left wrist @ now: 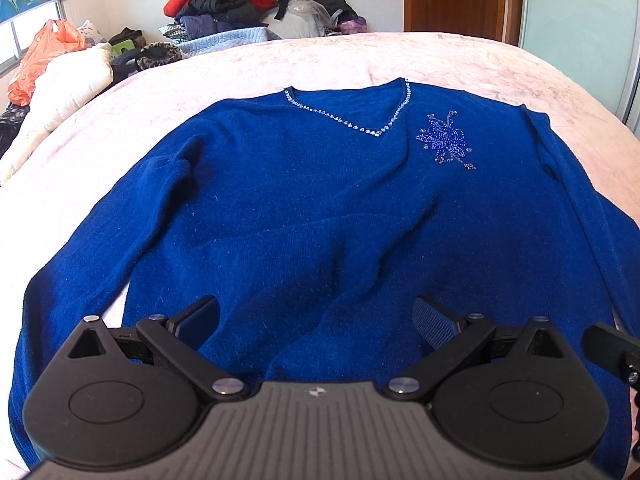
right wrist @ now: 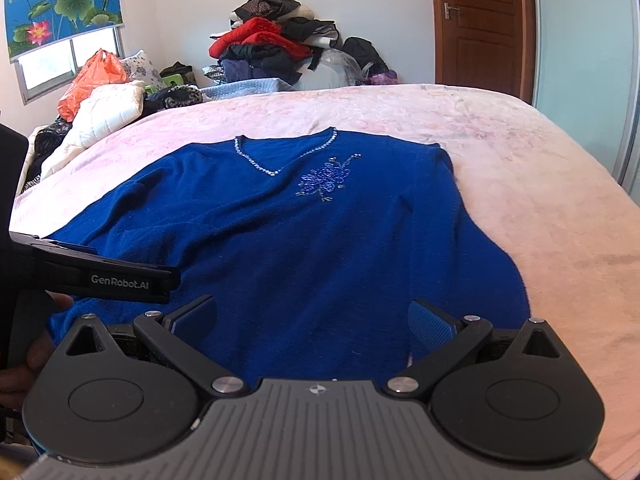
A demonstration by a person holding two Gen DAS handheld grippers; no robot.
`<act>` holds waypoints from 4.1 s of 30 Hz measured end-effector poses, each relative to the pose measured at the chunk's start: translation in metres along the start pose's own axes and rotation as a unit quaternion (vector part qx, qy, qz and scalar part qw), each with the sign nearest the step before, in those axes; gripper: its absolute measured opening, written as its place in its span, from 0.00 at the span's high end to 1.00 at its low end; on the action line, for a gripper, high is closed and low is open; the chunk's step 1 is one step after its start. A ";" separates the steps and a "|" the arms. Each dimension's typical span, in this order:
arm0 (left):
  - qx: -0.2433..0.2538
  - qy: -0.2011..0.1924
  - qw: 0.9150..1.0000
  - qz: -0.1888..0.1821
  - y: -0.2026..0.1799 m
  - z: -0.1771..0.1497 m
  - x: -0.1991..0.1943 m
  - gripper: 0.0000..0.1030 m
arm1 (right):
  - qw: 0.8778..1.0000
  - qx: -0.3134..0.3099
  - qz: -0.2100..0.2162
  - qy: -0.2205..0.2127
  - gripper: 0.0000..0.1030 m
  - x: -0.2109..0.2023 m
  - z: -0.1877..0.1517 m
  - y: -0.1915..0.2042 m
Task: Fold small clothes
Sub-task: 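Close the right gripper on the blue sweater sleeve cuff, then lift the sleeve with the right gripper and carry it across the sweater body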
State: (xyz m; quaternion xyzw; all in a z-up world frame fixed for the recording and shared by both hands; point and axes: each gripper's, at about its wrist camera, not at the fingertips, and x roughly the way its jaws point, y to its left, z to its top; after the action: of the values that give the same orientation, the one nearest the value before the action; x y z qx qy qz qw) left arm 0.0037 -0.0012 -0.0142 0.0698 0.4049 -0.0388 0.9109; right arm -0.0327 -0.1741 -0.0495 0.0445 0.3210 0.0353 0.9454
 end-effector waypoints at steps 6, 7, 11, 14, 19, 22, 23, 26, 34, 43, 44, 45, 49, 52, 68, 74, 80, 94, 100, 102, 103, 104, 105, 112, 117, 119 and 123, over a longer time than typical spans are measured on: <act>0.003 0.005 1.000 -0.003 -0.002 0.000 0.002 0.00 | 1.000 0.001 -0.019 0.009 0.00 -0.006 -0.006 -0.014; 0.005 0.006 1.000 -0.004 -0.003 0.000 0.002 0.00 | 1.000 0.002 -0.024 0.012 0.00 -0.007 -0.008 -0.017; 0.018 0.006 1.000 -0.006 -0.009 -0.002 0.001 0.00 | 0.999 0.011 -0.043 0.030 0.00 -0.009 -0.017 -0.028; 0.026 0.005 1.000 -0.008 -0.013 -0.002 0.000 0.00 | 0.997 0.012 -0.058 0.040 0.00 -0.010 -0.022 -0.035; 0.035 0.004 0.999 -0.008 -0.017 -0.003 -0.001 0.00 | 0.993 -0.010 -0.109 0.048 0.00 -0.017 -0.029 -0.049; 0.038 0.004 0.999 -0.010 -0.019 -0.003 -0.003 0.00 | 0.989 -0.043 -0.135 0.053 0.01 -0.024 -0.035 -0.054; 0.039 0.004 0.999 -0.010 -0.020 -0.003 -0.002 0.00 | 0.987 -0.056 -0.140 0.055 0.01 -0.026 -0.037 -0.054; 0.045 0.006 0.999 -0.014 -0.025 -0.004 -0.003 0.00 | 0.983 -0.097 -0.146 0.061 0.01 -0.028 -0.043 -0.050; 0.055 0.007 0.998 -0.013 -0.029 -0.005 -0.002 0.00 | 0.949 -0.055 -0.310 0.005 0.01 -0.037 -0.027 -0.098; 0.073 0.010 0.997 -0.017 -0.037 -0.007 -0.002 0.00 | 0.989 0.109 -0.094 0.031 0.17 -0.065 -0.021 -0.150; 0.074 0.010 0.997 -0.017 -0.038 -0.007 -0.002 0.00 | 0.990 0.120 -0.052 0.051 0.21 -0.062 -0.024 -0.150; 0.073 0.011 0.997 -0.017 -0.037 -0.006 -0.002 0.00 | 0.989 0.127 -0.023 0.064 0.25 -0.061 -0.025 -0.146; 0.070 0.015 0.997 -0.019 -0.038 -0.007 -0.001 0.00 | 0.986 0.133 0.028 0.093 0.27 -0.069 -0.030 -0.142; 0.072 0.015 0.997 -0.019 -0.038 -0.007 -0.001 0.00 | 0.985 0.131 0.071 0.093 0.27 -0.079 -0.028 -0.139; 0.068 0.022 0.997 -0.020 -0.036 -0.007 0.003 0.00 | 0.954 0.267 0.129 0.036 0.95 -0.084 -0.011 -0.197; 0.066 0.027 0.997 -0.022 -0.036 -0.008 0.004 0.00 | 0.940 0.332 0.069 -0.046 0.94 -0.118 0.000 -0.266; 0.064 0.027 0.997 -0.019 -0.034 -0.007 0.006 0.00 | 0.918 0.395 -0.035 -0.015 0.88 -0.082 -0.031 -0.319; 0.067 0.032 0.997 -0.021 -0.035 -0.008 0.009 0.00 | 0.869 0.487 0.013 -0.086 0.79 -0.068 -0.095 -0.308; 0.060 0.026 0.998 -0.015 -0.030 -0.007 0.008 0.00 | 0.867 0.487 -0.008 -0.105 0.92 -0.064 -0.070 -0.309; 0.057 0.022 0.998 -0.014 -0.029 -0.006 0.007 0.00 | 0.860 0.495 0.020 -0.125 0.92 -0.074 -0.058 -0.316; 0.055 0.020 0.998 -0.015 -0.028 -0.005 0.006 0.00 | 0.852 0.503 0.040 -0.139 0.92 -0.077 -0.051 -0.321; 0.054 0.018 0.998 -0.014 -0.027 -0.004 0.006 0.00 | 0.845 0.510 0.057 -0.153 0.92 -0.080 -0.043 -0.326; 0.052 0.015 0.998 -0.014 -0.026 -0.003 0.005 0.00 | 0.839 0.513 0.070 -0.168 0.92 -0.084 -0.035 -0.332; 0.041 0.016 0.999 -0.007 -0.015 0.000 0.007 0.00 | 0.808 0.527 0.100 -0.244 0.92 -0.104 0.017 -0.373; 0.037 0.014 0.999 0.002 -0.010 0.002 0.010 0.00 | 0.805 0.528 0.086 -0.258 0.92 -0.110 0.041 -0.401; 0.033 0.012 0.999 0.007 -0.007 0.003 0.010 0.00 | 0.813 0.523 0.090 -0.238 0.92 -0.102 0.047 -0.400; 0.027 0.012 1.000 0.011 0.001 0.005 0.011 0.00 | 0.844 0.494 0.099 -0.186 0.91 -0.081 0.054 -0.370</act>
State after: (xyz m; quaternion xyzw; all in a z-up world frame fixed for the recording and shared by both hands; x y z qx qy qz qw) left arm 0.0155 -0.0011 -0.0190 0.0990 0.4140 -0.0384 0.9041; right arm -0.0501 -0.5530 0.0027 0.5425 0.1081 -0.0432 0.8319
